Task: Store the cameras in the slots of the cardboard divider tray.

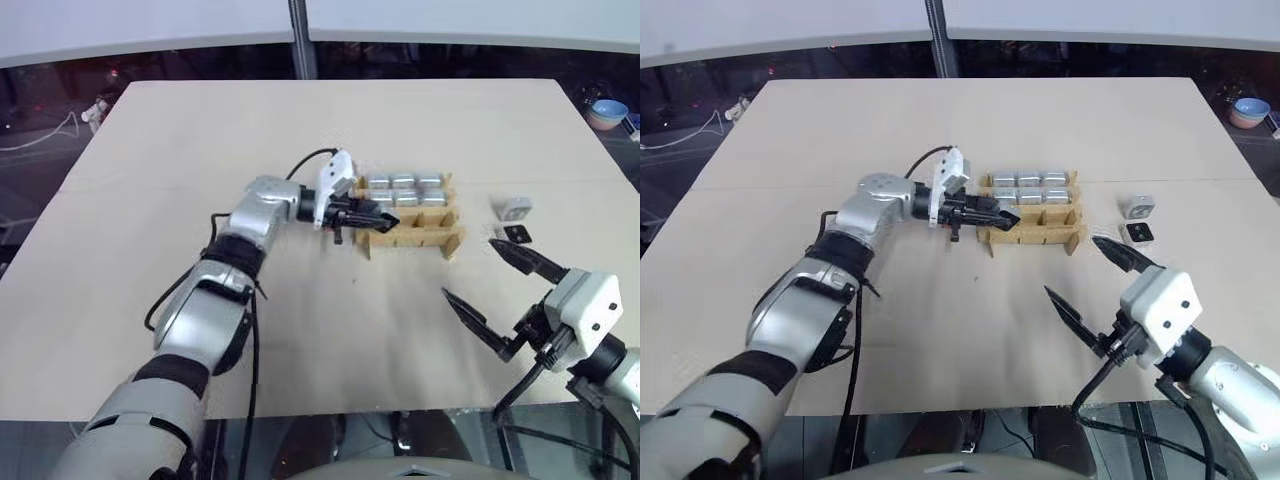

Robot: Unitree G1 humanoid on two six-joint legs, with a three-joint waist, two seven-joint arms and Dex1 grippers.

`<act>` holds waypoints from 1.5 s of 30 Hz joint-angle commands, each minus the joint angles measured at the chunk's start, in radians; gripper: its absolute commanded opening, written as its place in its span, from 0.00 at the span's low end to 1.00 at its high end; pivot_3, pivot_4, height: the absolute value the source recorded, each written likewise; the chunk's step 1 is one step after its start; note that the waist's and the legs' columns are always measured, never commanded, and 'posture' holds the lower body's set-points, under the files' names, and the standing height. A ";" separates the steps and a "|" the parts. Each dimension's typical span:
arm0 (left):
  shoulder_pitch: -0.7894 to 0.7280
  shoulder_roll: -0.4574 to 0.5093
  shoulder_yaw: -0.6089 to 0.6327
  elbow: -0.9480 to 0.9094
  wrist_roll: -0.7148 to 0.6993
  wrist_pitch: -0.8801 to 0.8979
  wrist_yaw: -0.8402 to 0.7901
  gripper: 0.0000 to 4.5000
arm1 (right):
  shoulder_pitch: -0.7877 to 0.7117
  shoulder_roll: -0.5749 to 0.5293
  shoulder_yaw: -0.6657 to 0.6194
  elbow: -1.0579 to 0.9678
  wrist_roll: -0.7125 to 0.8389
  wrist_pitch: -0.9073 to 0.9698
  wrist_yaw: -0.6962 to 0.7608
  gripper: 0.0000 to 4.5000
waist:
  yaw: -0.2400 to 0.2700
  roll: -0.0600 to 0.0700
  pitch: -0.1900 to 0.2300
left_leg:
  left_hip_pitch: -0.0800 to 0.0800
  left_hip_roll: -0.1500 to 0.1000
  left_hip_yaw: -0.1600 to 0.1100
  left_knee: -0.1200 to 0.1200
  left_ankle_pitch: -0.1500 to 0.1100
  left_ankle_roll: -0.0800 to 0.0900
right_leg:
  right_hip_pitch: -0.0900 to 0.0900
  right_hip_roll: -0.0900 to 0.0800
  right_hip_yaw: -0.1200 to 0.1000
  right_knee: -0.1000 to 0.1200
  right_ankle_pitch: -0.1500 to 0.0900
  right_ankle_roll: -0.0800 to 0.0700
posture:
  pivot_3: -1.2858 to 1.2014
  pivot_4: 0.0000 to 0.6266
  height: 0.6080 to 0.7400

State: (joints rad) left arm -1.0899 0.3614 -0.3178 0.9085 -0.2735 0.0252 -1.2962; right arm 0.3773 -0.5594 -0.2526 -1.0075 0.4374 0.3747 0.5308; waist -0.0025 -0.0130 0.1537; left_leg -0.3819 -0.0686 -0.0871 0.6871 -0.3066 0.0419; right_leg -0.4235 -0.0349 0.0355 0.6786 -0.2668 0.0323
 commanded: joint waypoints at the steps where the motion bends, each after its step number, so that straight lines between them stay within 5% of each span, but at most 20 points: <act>1: -0.064 0.013 0.062 0.069 0.035 -0.061 -0.027 0.16 | 0.033 -0.001 -0.008 -0.040 -0.010 -0.053 -0.030 1.00 | -0.003 0.000 0.000 | 0.000 0.000 0.000 0.000 0.000 0.000 | 0.000 0.000 0.000 0.000 0.000 0.000 | 0.52 0.24 1.00; 21: -0.194 -0.029 0.029 0.228 0.327 -0.119 -0.045 0.16 | 0.128 -0.029 -0.029 -0.040 -0.029 -0.094 -0.034 1.00 | -0.008 -0.001 0.000 | 0.000 0.000 0.000 0.001 0.000 0.000 | 0.001 0.000 -0.004 0.001 0.000 0.000 | 0.52 0.24 1.00; 45: -0.297 -0.053 -0.009 0.311 0.496 -0.106 -0.115 0.16 | 0.037 -0.042 -0.115 -0.001 0.244 -0.014 -0.041 1.00 | -0.011 -0.002 -0.001 | 0.001 0.000 0.000 0.002 0.000 0.000 | 0.002 0.000 -0.005 0.002 0.000 0.000 | 0.52 0.24 1.00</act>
State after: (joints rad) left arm -1.3672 0.3000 -0.3086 1.2046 0.1948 -0.0915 -1.3957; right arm 0.4217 -0.5944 -0.3409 -0.9993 0.6702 0.3670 0.4908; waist -0.0132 -0.0147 0.1525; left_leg -0.3805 -0.0684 -0.0871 0.6889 -0.3066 0.0422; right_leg -0.4220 -0.0344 0.0309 0.6808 -0.2668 0.0325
